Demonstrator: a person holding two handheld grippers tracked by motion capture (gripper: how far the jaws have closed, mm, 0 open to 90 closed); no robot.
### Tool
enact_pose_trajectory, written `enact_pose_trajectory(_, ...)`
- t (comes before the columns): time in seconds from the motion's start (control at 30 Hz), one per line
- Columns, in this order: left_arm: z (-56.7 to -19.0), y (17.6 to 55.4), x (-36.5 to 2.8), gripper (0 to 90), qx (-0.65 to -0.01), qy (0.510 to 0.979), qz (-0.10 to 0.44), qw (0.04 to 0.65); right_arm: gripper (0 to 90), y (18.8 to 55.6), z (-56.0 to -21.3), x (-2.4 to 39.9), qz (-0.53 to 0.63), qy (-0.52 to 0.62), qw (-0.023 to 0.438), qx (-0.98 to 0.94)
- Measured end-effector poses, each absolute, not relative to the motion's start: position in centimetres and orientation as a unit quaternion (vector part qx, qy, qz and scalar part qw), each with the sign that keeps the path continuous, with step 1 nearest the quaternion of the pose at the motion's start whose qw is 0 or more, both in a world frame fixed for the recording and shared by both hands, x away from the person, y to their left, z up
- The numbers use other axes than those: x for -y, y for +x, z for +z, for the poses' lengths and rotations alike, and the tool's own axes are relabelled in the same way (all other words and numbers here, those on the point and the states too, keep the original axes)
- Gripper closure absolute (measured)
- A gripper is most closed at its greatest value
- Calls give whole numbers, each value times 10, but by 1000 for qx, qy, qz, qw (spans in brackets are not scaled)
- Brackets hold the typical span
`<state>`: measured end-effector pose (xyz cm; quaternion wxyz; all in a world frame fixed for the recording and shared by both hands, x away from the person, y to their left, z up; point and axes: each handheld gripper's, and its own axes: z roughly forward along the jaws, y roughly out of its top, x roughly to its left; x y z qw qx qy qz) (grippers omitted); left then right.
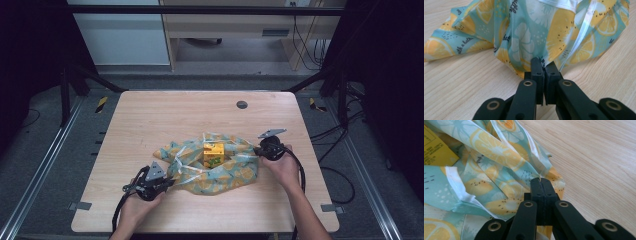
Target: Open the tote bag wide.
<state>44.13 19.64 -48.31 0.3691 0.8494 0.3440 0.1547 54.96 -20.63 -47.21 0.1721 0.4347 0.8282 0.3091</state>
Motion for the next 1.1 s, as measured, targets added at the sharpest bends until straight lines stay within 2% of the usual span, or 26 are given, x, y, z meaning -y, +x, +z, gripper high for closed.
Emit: enact_pose_trajectory(1.1,-489,424,-189,900,-322,876,138,331,900,560,-480,208,304,458,183,-815)
